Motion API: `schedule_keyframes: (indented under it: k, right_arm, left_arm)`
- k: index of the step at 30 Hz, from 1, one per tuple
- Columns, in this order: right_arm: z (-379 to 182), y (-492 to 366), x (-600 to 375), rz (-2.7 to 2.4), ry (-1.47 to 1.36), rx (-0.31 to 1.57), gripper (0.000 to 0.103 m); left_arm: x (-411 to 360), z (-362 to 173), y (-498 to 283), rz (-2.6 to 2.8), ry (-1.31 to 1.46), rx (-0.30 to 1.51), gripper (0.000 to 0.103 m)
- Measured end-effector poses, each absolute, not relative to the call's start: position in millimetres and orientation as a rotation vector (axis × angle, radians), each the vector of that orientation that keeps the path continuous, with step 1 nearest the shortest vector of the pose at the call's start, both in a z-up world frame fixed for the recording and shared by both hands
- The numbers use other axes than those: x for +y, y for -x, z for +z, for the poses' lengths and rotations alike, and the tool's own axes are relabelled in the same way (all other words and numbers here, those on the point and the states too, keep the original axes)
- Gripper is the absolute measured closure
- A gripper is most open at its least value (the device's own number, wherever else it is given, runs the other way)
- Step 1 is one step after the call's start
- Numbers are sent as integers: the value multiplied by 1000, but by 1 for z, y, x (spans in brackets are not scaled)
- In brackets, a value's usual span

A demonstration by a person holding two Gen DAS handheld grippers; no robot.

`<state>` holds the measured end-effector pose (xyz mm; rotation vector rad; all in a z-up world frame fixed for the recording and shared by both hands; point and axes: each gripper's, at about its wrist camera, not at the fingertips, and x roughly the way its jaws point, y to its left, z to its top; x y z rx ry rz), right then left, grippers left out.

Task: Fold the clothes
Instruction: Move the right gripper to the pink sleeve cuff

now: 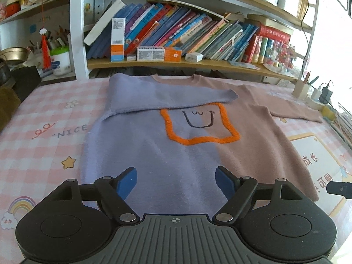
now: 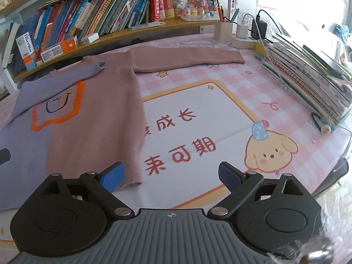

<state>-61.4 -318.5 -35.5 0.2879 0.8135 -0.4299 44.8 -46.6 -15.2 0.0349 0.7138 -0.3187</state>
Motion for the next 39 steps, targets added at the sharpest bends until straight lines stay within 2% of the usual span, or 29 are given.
schedule_keyframes:
  k: [7, 10, 17, 25, 30, 32, 34, 39]
  right_arm:
    - [-40, 46, -359, -385, -292, 812, 10]
    - [-39, 35, -391, -353, -310, 798, 10]
    - [-39, 5, -471, -288, -339, 770, 10]
    - [-48, -47, -555, -319, -377, 756, 11]
    - [-56, -69, -590, -350, -452, 739, 17]
    - [-59, -77, -595, -356, -462, 744, 27]
    - [-63, -85, -598, -358, -469, 757, 32]
    - [-67, -97, -599, -346, -477, 742, 35]
  left_arm:
    - [-95, -15, -48, -225, -37, 722, 22]
    - [-120, -12, -49, -183, -37, 715, 18]
    - [-171, -11, -40, -95, -39, 708, 18]
    - [-186, -18, -20, 27, -46, 765, 18]
    - [-189, -18, -15, 79, -54, 784, 18]
    - [-191, -18, -14, 87, -62, 794, 18]
    - [-192, -19, -12, 96, -69, 804, 17]
    - [-189, -17, -11, 140, -72, 813, 17]
